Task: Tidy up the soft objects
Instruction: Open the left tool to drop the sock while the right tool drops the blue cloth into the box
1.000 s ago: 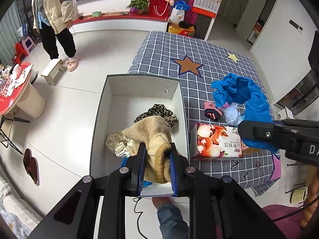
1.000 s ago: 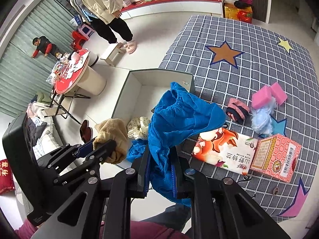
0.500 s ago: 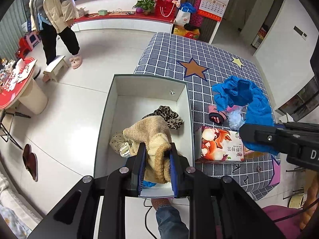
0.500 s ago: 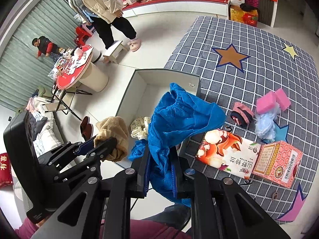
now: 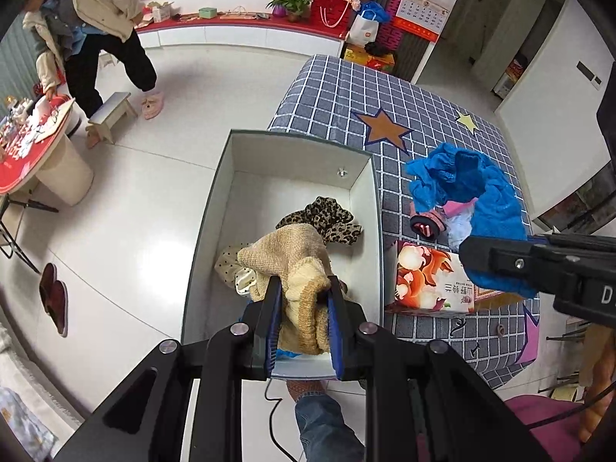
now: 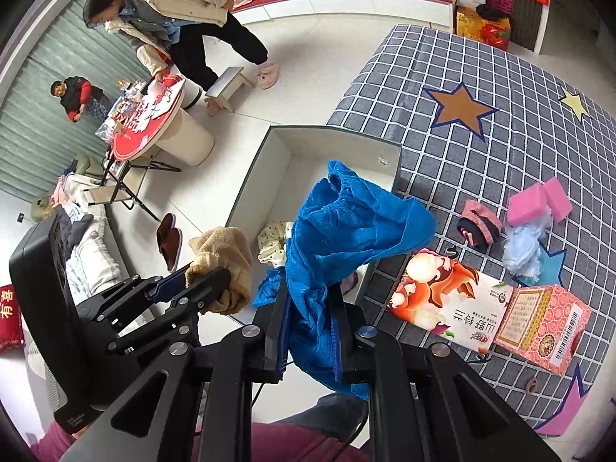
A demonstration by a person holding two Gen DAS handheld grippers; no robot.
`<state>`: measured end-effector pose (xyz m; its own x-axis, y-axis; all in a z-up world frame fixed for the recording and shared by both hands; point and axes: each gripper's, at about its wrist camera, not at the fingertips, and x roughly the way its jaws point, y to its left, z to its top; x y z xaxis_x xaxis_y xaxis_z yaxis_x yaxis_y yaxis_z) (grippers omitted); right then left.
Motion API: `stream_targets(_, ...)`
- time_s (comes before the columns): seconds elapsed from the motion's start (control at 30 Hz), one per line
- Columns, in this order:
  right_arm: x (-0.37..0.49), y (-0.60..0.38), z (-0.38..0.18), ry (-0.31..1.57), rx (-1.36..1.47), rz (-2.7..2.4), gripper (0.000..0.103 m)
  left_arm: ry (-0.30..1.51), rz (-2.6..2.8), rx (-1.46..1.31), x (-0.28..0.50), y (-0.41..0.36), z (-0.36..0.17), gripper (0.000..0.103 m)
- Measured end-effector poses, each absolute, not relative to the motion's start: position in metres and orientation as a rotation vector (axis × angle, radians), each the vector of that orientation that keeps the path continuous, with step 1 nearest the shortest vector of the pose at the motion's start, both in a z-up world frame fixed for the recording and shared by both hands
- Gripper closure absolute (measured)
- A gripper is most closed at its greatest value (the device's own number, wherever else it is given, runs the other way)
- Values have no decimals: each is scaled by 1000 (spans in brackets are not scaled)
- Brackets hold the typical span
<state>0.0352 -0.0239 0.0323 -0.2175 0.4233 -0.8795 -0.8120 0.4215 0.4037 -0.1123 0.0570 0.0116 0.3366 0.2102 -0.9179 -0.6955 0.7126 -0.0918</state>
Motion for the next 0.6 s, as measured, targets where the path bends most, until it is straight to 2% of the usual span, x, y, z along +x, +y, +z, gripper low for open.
stream_targets(0.6,32,16,21,1391,-459,1226,85,1114,657,-598,-114,74,-14,79)
